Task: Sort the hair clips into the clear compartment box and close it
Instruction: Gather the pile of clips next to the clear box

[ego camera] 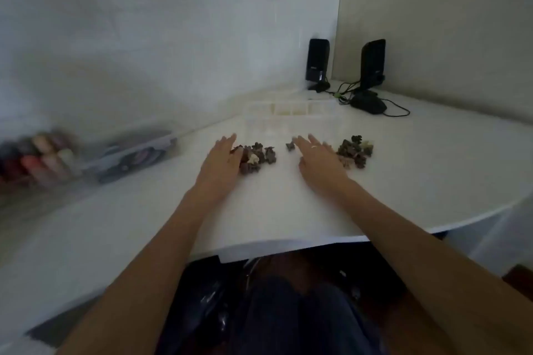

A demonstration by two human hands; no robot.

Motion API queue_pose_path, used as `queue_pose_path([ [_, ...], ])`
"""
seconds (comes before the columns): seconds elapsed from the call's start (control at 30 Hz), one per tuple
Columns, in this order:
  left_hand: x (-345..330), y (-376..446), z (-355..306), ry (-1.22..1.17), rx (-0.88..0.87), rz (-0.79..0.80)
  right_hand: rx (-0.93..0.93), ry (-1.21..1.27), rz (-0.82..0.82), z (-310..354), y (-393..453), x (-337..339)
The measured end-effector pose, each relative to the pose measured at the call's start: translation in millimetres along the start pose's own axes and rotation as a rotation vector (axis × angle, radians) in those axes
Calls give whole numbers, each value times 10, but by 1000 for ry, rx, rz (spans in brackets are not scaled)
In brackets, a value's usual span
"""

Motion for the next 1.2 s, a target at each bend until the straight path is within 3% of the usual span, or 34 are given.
queue_pose_path([
  [0.3, 9, -87, 45, 13, 11, 62, 48, 110, 4, 253, 153, -56],
  [0.4, -62, 7, -14, -57, -27, 82, 55, 51, -199, 190, 267, 34],
  [0.53, -202, 207, -112, -89, -73, 126, -130, 234, -407, -15, 227, 174],
  [0.7, -354, 398, -212, -255, 6, -1, -377, 250, -603, -348, 75, 391],
  [0.83, -424, 503, -337, -325, 114, -54, -650, 304, -311, -756, 88, 224],
  [0.93, -545, 484, -590, -375, 49, 8, -637, 426, -177, -854, 171, 112],
  [1.2, -966, 469, -1271, -512, -16, 133, -656, 730, -361, -1024, 94, 280],
])
Point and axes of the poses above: each hand's wrist, its own y-axis towards the middle knuckle, its own x-axis out of the back of the hand, z = x × y, the point moved 3 cm from there along y, towards the middle knuckle, and after that the axes turned 2 degrees about z, right-handed, at the moved point
